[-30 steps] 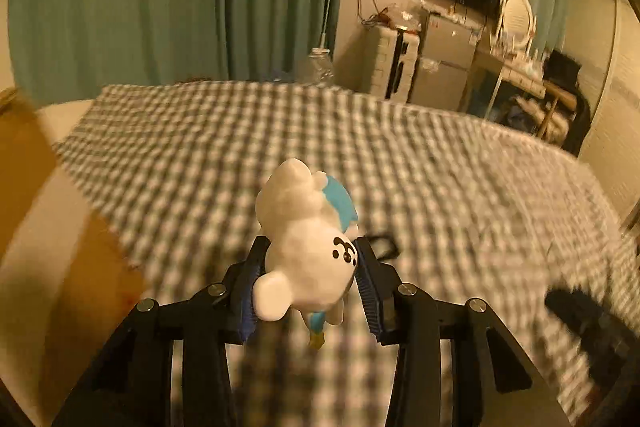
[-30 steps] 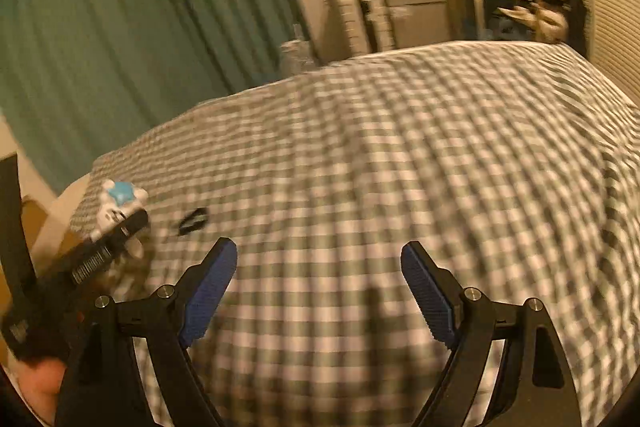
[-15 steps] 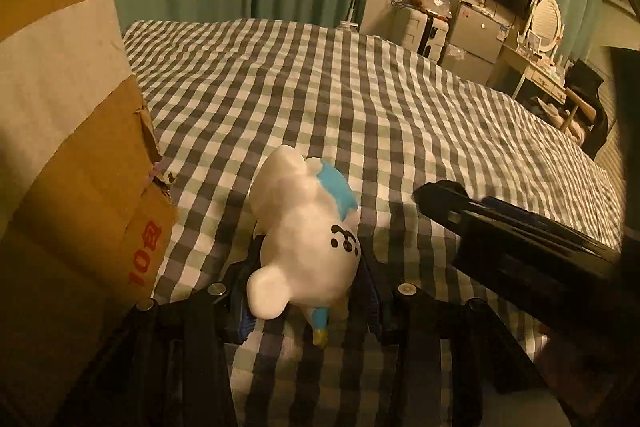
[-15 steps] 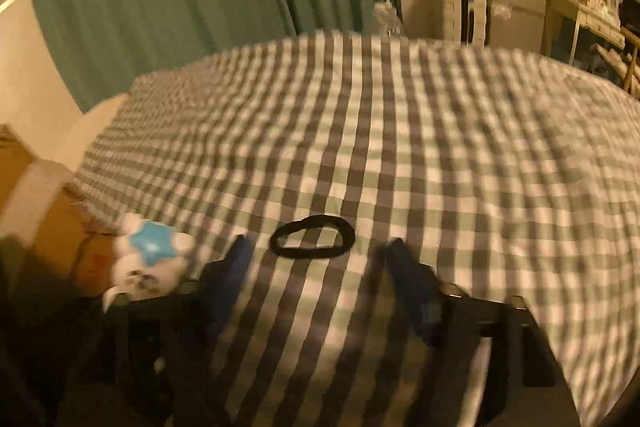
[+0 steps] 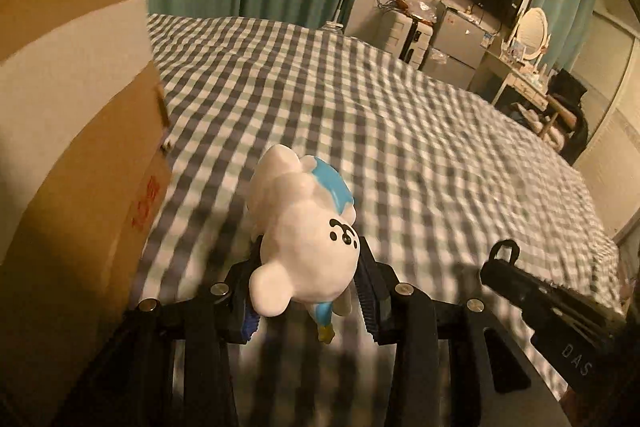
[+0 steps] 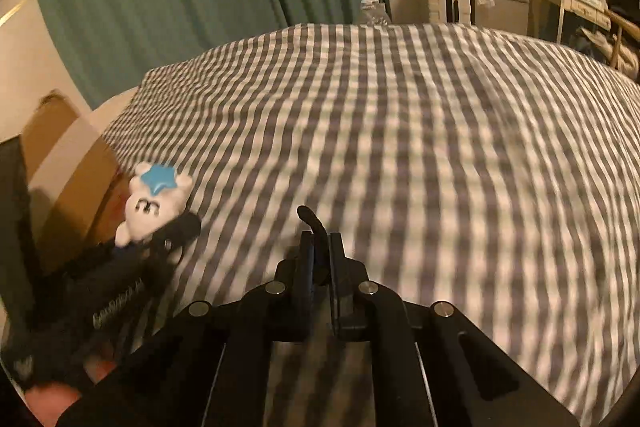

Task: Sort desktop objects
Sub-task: 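Carry the white figurine into the cardboard box and open the left tool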

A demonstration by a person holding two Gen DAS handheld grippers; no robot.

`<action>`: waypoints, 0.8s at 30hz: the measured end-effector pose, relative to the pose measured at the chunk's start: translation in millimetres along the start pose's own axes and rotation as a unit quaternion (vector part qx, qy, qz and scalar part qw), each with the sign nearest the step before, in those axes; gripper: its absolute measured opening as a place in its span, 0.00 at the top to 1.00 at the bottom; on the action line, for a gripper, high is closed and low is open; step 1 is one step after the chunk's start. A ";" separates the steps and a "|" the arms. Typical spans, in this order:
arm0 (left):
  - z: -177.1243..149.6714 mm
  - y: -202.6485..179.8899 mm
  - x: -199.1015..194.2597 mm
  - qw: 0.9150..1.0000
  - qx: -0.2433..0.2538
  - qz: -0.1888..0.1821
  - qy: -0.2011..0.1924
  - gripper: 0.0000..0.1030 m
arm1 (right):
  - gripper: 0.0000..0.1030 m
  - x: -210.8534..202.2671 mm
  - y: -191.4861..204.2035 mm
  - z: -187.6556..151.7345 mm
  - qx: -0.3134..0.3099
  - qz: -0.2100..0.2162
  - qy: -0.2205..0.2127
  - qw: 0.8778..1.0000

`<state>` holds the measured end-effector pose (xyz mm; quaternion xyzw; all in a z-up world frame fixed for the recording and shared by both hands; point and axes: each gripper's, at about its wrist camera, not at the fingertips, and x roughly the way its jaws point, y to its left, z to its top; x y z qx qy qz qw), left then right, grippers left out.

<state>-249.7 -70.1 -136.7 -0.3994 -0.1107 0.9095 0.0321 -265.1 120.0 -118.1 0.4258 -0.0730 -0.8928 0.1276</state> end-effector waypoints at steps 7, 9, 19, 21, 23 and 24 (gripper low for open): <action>-19.8 -30.1 -56.1 0.999 0.021 -0.039 0.003 0.60 | 0.94 -84.6 2.5 -27.7 0.026 0.017 -0.029 0.999; -20.5 -41.1 -77.9 0.998 0.037 -0.049 -0.009 0.60 | 0.94 -101.8 11.2 -32.1 0.025 0.020 -0.030 0.999; 35.5 7.6 -218.9 0.989 0.055 -0.020 -0.134 0.60 | 0.94 -180.9 144.6 -15.1 -0.050 0.097 -0.088 0.990; 49.6 32.3 -237.1 0.988 0.059 0.007 -0.145 0.60 | 0.94 -183.2 183.2 -5.3 -0.065 0.125 -0.088 0.986; 56.4 63.9 -248.1 0.987 0.052 0.024 -0.150 0.60 | 0.94 -178.7 212.5 1.5 -0.072 0.147 -0.081 0.983; 55.9 77.0 -250.0 0.987 0.049 0.031 -0.148 0.60 | 0.93 -172.4 224.6 2.4 -0.072 0.154 -0.072 0.983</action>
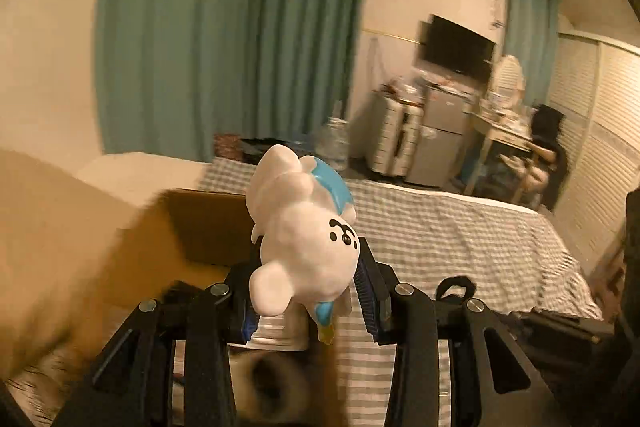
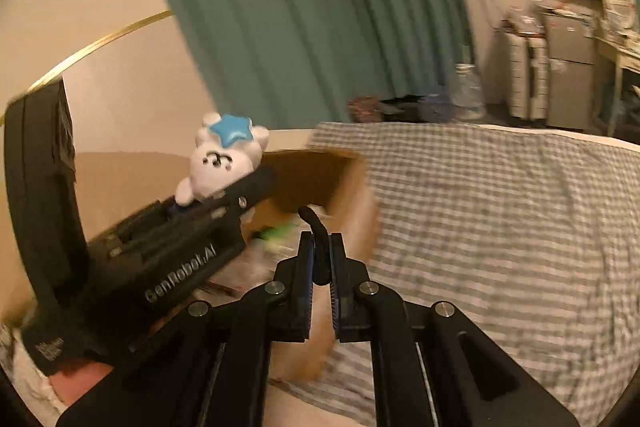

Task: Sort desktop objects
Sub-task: 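Carry the white figurine into the cardboard box and open the left tool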

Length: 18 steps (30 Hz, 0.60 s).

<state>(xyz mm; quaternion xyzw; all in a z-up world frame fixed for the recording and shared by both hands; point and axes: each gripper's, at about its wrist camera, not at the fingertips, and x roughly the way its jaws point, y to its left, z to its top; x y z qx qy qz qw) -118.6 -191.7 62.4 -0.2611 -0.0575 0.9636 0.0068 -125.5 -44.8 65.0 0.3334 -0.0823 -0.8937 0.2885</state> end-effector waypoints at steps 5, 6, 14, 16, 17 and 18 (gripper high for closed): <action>-20.0 61.0 14.9 0.999 -0.004 0.013 0.049 0.60 | 0.91 55.1 26.8 -9.4 0.012 0.004 0.057 0.998; -22.7 70.5 18.9 0.998 -0.014 0.003 0.061 0.59 | 0.91 62.0 30.1 -12.3 0.012 -0.002 0.063 0.998; -32.0 79.5 11.0 0.999 -0.001 0.012 0.052 0.02 | 0.29 49.9 18.9 -10.8 0.007 -0.060 0.051 0.997; -28.8 73.3 6.1 0.998 0.010 0.028 0.048 0.01 | 0.29 36.2 12.9 -8.2 0.010 -0.074 0.036 0.997; -27.0 67.3 1.3 0.998 0.014 0.037 0.044 0.01 | 0.29 26.5 8.1 -5.4 0.013 -0.085 0.023 0.996; -24.6 59.7 -1.7 0.998 0.016 0.042 0.040 0.00 | 0.29 15.6 3.8 -5.5 0.014 -0.092 0.013 0.996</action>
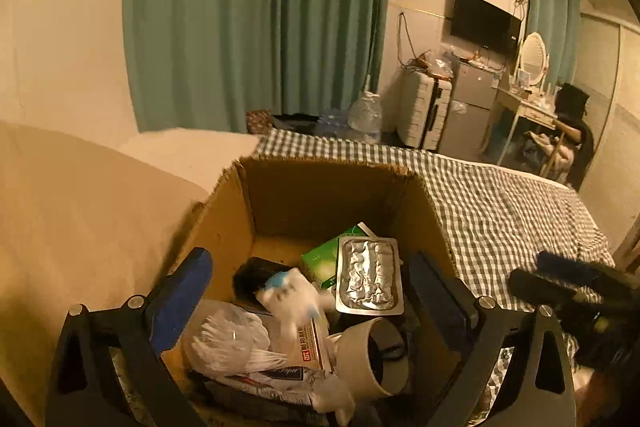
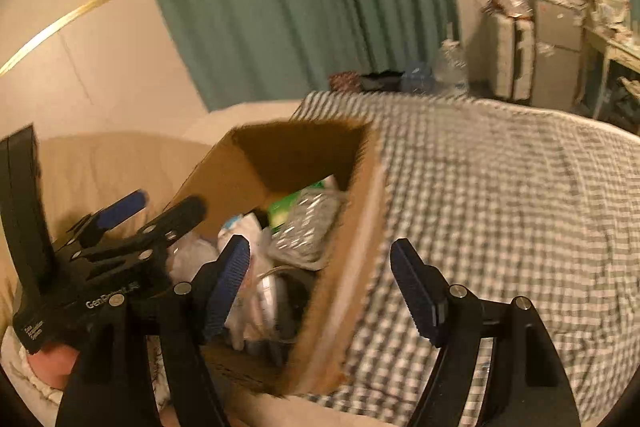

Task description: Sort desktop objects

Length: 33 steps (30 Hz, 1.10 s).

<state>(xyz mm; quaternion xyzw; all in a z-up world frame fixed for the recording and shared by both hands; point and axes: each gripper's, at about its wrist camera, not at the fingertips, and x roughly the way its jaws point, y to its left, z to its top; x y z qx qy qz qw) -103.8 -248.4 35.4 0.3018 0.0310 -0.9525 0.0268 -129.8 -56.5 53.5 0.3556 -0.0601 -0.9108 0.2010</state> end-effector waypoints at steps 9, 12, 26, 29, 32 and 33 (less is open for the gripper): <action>-56.6 -44.6 -34.8 1.000 0.002 0.023 0.000 0.00 | 0.08 -54.4 -58.4 -61.3 -0.017 -0.118 -0.043 0.992; -71.5 -63.1 -28.9 0.999 0.014 0.022 0.018 0.00 | 0.00 -54.0 -71.8 -79.6 -0.013 -0.146 -0.043 0.988; -74.5 -86.1 -41.5 0.999 0.023 0.032 0.016 0.00 | 0.00 -61.2 -72.3 -87.5 -0.008 -0.127 -0.056 0.990; -72.7 -86.5 -42.7 0.999 0.021 0.030 0.016 0.00 | 0.00 -62.5 -73.2 -87.0 -0.004 -0.127 -0.057 0.990; -72.5 -86.2 -42.8 0.999 0.018 0.029 0.019 0.00 | 0.00 -61.9 -74.7 -87.6 -0.003 -0.131 -0.052 0.990; -72.4 -86.3 -43.4 0.999 0.018 0.028 0.018 0.00 | 0.01 -61.3 -75.1 -87.7 -0.001 -0.133 -0.050 0.990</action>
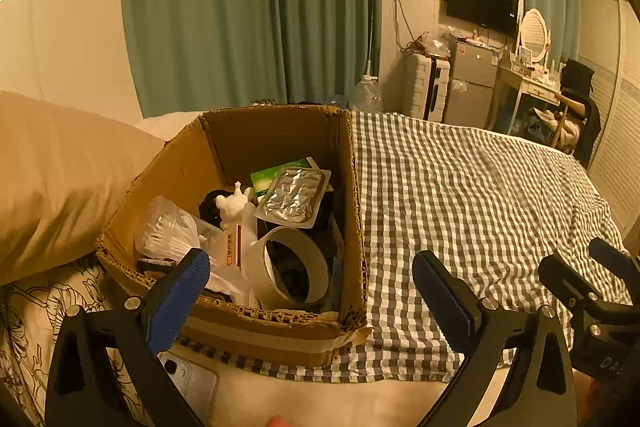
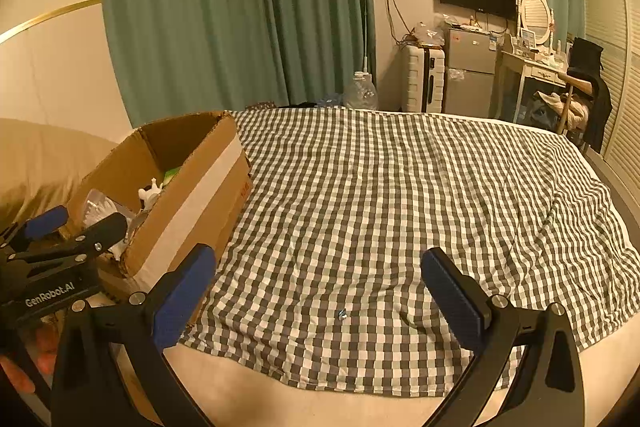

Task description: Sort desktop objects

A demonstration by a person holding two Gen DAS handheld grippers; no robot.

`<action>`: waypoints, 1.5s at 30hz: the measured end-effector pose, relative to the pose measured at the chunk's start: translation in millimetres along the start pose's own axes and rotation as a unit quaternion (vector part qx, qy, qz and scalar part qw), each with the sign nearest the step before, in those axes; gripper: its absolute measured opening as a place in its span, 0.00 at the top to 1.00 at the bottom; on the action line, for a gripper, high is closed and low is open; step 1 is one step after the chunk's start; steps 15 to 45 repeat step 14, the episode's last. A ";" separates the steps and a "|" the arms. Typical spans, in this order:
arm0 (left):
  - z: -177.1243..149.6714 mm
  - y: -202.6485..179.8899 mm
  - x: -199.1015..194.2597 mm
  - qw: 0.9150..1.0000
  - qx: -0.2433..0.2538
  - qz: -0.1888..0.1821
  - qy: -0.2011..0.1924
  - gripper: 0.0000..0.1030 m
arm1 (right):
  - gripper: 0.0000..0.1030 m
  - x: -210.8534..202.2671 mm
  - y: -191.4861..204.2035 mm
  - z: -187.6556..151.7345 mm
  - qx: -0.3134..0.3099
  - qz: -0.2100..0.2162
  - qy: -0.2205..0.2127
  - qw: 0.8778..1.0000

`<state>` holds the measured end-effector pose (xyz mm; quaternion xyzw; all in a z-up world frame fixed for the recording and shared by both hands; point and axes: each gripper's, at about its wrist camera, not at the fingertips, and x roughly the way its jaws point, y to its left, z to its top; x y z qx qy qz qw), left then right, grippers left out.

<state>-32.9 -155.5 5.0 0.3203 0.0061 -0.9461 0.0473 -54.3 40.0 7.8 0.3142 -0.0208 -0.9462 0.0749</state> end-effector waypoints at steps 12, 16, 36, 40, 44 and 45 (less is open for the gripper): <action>2.1 1.6 -8.3 0.999 -0.022 -0.034 0.002 0.00 | 0.00 -0.8 -3.3 -1.7 0.006 -0.006 0.005 1.000; 2.1 -3.5 -11.1 1.000 -0.011 -0.021 -0.002 0.00 | 0.00 -0.2 -1.8 -2.0 0.006 -0.006 0.005 1.000; 2.1 -3.5 -11.1 1.000 -0.011 -0.021 -0.002 0.00 | 0.00 -0.2 -1.8 -2.0 0.006 -0.006 0.005 1.000; 2.1 -3.5 -11.1 1.000 -0.011 -0.021 -0.002 0.00 | 0.00 -0.2 -1.8 -2.0 0.006 -0.006 0.005 1.000; 2.1 -3.5 -11.1 1.000 -0.011 -0.021 -0.002 0.00 | 0.00 -0.2 -1.8 -2.0 0.006 -0.006 0.005 1.000; 2.1 -3.5 -11.1 1.000 -0.011 -0.021 -0.002 0.00 | 0.00 -0.2 -1.8 -2.0 0.006 -0.006 0.005 1.000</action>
